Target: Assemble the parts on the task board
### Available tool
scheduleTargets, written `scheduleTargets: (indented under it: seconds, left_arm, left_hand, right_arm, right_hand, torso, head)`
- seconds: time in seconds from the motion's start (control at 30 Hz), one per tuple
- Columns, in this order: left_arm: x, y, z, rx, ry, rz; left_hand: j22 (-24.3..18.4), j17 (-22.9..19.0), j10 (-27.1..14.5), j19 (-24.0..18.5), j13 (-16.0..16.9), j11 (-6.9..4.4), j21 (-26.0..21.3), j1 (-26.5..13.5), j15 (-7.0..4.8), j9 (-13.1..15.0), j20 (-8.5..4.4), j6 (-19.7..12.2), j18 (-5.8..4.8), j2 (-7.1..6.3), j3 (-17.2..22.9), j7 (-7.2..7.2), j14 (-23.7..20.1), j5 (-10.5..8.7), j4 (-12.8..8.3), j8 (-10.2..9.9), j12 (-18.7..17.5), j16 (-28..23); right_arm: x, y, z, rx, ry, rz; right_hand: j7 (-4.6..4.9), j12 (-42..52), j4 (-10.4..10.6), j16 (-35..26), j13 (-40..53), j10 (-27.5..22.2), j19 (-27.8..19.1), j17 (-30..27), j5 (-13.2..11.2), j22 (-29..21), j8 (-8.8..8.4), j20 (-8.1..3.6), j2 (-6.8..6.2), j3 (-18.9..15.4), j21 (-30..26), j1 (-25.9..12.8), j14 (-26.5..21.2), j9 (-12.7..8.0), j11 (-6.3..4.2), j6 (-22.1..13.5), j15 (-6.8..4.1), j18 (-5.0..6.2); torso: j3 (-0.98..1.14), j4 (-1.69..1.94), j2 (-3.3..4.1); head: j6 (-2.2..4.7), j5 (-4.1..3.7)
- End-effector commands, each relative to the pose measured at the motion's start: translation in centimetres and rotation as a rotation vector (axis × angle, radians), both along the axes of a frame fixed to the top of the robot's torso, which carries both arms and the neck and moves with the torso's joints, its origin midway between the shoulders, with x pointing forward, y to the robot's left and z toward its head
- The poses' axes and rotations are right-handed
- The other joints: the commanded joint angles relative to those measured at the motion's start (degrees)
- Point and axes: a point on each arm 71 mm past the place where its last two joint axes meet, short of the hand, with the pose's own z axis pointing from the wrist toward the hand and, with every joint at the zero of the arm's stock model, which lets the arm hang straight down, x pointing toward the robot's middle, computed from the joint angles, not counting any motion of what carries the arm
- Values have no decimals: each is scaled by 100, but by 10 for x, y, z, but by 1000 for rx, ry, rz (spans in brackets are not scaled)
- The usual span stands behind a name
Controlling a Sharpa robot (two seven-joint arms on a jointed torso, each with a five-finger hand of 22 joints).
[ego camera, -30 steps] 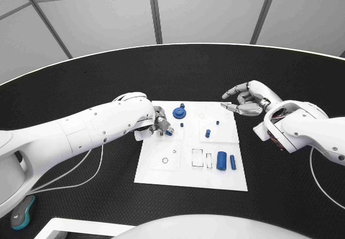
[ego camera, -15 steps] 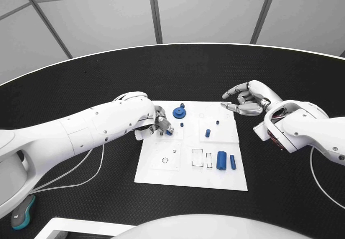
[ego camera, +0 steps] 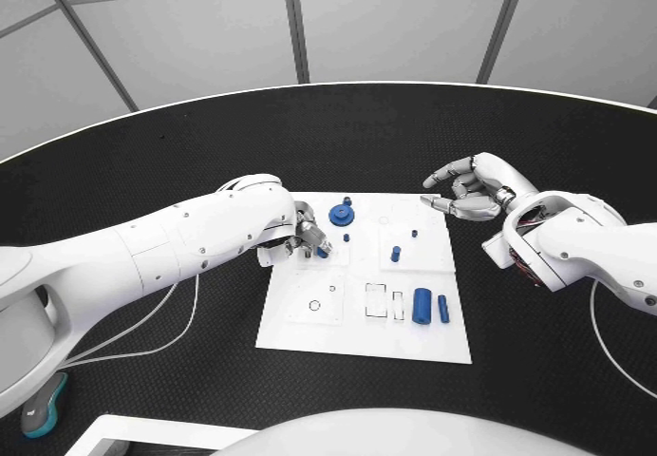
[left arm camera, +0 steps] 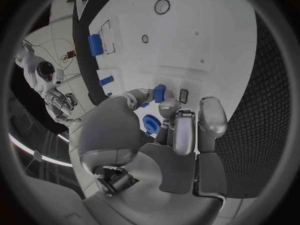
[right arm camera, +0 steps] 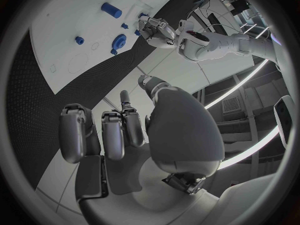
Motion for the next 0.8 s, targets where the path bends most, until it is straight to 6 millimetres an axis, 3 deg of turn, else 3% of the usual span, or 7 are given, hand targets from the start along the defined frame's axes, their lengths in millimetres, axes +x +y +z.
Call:
scheduleTargets:
  seconds: [0.03, 0.37, 0.8]
  left_arm:
    - [0, 0, 0, 1, -1, 4]
    - [2, 0, 0, 5, -4, 14]
    - [3, 0, -1, 10, 0, 15]
  left_hand:
    - [3, 822, -23, 21, -13, -40, -2, -37, -50, 9, -32, -58, -33, -18, 402, -94, 407, 38, -414, -42, -20, -12]
    - [-14, 823, -26, 26, -60, -69, -21, -141, -76, -33, -62, -19, -33, -80, 194, -131, 408, 33, -197, -81, -35, -12]
    - [-22, 823, -35, 31, -95, -78, -32, -188, -86, -75, -75, 16, -33, -115, 44, -142, 408, 30, -60, -122, -46, -13]
  right_arm:
    - [0, 0, 0, 0, 0, 0]
    - [0, 0, 0, 0, -1, 0]
    - [0, 0, 0, 0, -3, -1]
  right_hand:
    - [15, 11, 24, -21, 876, 36, 316, 1379, 17, 871, 35, -44, 25, 11, -20, 37, 573, -6, -33, 40, -45, 32]
    - [16, 5, 29, -23, 870, 31, 314, 1376, 17, 867, 32, -44, 20, 9, -26, 32, 573, -10, -33, 36, -45, 33]
    - [17, -9, 33, -30, 857, 18, 310, 1364, 16, 857, 30, -44, 15, 5, -38, 25, 570, -12, -31, 33, -45, 36]
  torso:
    - [-3, 1, 2]
    - [-1, 0, -3]
    - [0, -3, -2]
  head:
    - [0, -1]
    - [-9, -2]
    - [-18, -3]
